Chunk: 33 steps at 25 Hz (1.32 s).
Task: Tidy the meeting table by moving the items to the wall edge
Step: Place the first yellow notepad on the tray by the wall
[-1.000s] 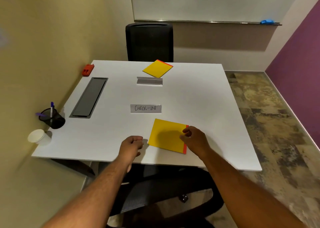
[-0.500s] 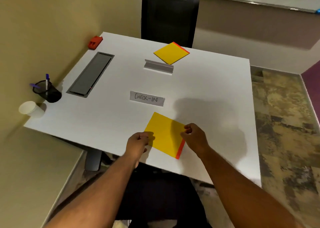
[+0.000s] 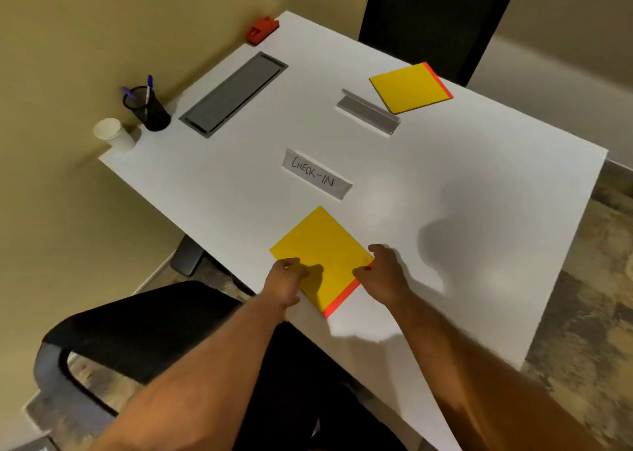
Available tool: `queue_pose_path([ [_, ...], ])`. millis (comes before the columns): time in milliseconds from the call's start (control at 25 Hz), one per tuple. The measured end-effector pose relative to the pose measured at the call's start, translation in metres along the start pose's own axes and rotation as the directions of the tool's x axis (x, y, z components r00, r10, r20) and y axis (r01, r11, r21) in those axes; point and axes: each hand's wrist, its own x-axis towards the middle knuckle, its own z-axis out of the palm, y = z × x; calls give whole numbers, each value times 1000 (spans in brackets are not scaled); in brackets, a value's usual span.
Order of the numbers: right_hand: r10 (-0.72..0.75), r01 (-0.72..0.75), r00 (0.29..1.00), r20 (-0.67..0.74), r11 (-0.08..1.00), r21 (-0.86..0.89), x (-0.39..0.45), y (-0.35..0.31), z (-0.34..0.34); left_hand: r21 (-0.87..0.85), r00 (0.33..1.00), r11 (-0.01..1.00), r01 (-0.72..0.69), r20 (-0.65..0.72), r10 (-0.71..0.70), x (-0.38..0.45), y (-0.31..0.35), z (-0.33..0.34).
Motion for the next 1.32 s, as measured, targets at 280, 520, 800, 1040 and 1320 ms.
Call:
queue_pose_path([
  [280,-16,30,998,66,973,-228,34,-2,-8,-207,978,974,88,-165,-124,23,-11,14],
  [520,87,-82,989,122,996,-46,36,3,-8,-290,979,947,141,-103,-177,26,-24,8],
  [800,-92,-28,967,240,891,453,7,-36,-24,-290,993,955,64,-76,-89,4,-10,-6],
  [1040,-223,76,965,136,735,674,-19,-118,-8,-345,952,889,-299,-171,254,-31,38,-77],
  [1320,-238,192,971,33,849,493,-71,-212,55,-240,886,857,-456,-217,410,-39,59,-209],
])
